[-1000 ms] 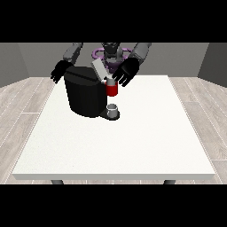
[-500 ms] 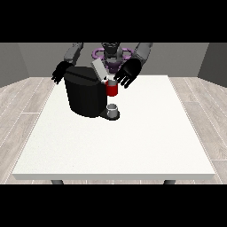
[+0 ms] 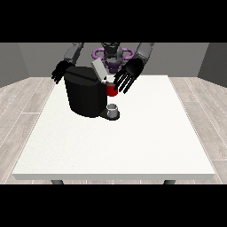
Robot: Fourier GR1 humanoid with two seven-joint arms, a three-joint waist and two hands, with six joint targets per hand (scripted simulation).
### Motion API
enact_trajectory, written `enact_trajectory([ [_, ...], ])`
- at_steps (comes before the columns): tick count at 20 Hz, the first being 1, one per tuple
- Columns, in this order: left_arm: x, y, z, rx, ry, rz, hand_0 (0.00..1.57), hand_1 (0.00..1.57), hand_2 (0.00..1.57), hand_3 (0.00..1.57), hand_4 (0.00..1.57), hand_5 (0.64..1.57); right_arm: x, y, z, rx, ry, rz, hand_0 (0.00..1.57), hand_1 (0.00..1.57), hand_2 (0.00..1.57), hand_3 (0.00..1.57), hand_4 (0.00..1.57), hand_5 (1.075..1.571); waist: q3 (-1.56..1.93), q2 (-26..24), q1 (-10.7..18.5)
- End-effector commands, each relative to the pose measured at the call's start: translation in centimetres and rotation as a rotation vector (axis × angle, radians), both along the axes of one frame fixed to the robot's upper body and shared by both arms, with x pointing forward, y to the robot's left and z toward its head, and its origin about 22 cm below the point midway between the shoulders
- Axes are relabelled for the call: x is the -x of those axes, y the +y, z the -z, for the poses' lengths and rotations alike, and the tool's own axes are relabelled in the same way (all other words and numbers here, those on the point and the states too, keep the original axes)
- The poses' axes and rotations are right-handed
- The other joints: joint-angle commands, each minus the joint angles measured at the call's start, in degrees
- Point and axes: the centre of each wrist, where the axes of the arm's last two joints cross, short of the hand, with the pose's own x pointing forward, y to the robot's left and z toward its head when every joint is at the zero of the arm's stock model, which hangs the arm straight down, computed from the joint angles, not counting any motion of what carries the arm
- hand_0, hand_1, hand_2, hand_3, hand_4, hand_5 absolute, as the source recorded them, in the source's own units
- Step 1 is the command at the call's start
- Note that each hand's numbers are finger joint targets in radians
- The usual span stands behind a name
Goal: Insert the coffee pod into the coffee machine and close the lid
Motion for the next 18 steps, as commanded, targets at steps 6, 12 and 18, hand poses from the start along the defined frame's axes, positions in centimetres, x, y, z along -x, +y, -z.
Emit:
enact_trajectory([
  [6,-0.1,-3.9,1.3,-0.044,0.051,0.035,0.00,0.00,0.00,0.00,0.00,1.571,0.4,-1.9,2.7,-0.001,0.069,0.037,0.00,0.00,0.00,0.00,0.39,1.571,-0.09,-3.9,2.4],
  [12,0.1,-0.3,1.9,-0.006,0.116,0.002,0.00,0.00,0.00,0.00,0.00,1.571,0.8,-1.3,1.8,-0.019,0.122,0.043,0.00,0.00,0.00,0.00,0.36,1.571,-0.14,-7.2,2.6],
  [18,0.7,-2.1,5.8,0.116,0.132,0.043,0.00,0.00,0.00,0.00,0.00,1.571,2.4,-3.2,5.2,-0.027,0.141,0.093,0.00,0.00,0.00,0.00,0.39,1.571,-0.12,-9.7,6.4],
])
